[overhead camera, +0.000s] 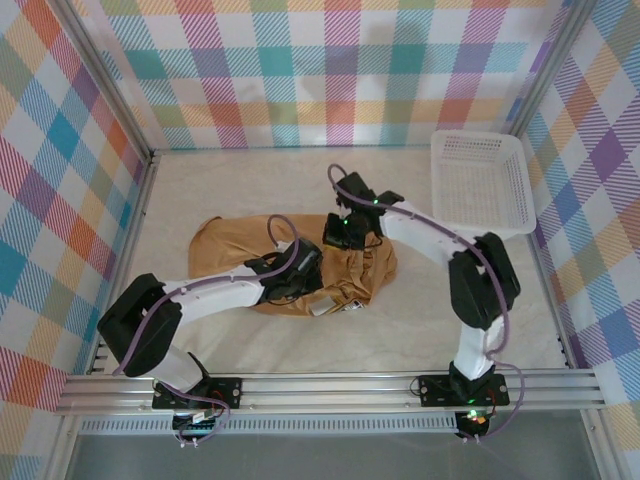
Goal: Fold the inside-out t-shirt
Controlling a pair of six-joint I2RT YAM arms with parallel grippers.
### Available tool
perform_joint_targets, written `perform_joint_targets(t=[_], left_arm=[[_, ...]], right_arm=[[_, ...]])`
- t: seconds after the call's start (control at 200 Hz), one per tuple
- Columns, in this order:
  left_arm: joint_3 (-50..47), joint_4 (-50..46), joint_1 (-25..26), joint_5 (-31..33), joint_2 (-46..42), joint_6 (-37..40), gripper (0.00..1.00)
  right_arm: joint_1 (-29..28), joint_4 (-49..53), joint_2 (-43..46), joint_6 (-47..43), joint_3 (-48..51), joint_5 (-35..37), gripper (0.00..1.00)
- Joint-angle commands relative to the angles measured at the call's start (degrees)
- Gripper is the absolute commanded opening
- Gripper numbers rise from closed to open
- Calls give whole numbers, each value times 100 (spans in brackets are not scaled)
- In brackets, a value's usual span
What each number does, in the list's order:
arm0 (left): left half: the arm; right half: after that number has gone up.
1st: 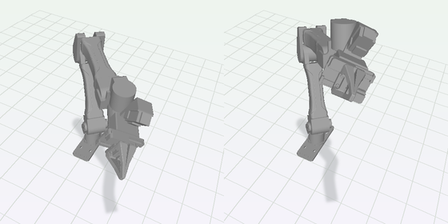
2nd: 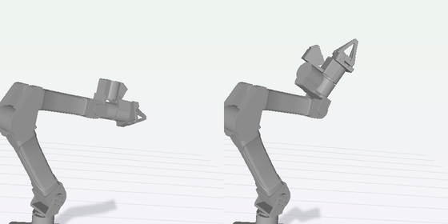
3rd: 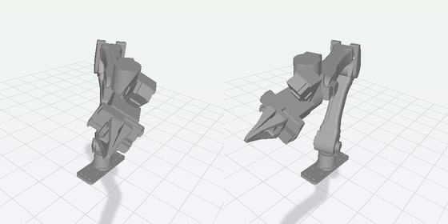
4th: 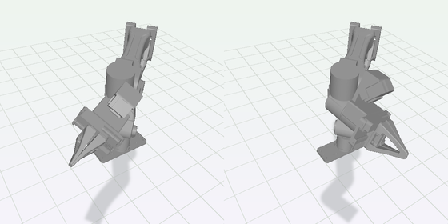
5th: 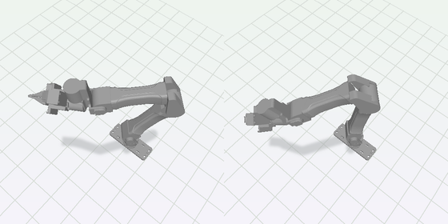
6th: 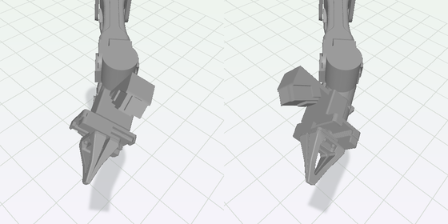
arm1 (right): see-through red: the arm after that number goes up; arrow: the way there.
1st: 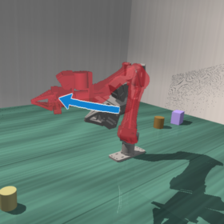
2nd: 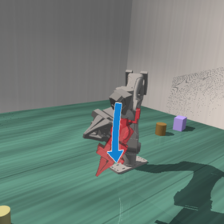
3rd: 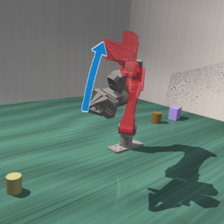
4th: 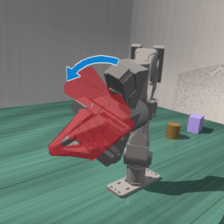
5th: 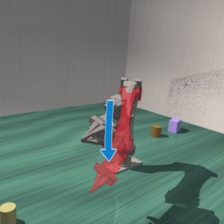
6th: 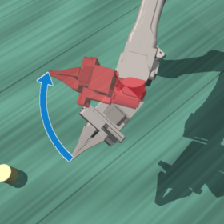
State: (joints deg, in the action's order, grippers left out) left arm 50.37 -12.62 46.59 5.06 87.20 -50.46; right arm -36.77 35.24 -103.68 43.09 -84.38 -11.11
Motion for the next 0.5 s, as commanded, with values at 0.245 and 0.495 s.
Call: perform_joint_targets(t=[0.245, 0.495], left_arm=[[722, 81, -877, -817, -252, 431, 0], [624, 173, -887, -1047, -50, 605, 17]], right_arm=[[627, 606, 1096, -513, -141, -163, 0], [593, -1768, 1367, -568, 2201, -1170, 0]])
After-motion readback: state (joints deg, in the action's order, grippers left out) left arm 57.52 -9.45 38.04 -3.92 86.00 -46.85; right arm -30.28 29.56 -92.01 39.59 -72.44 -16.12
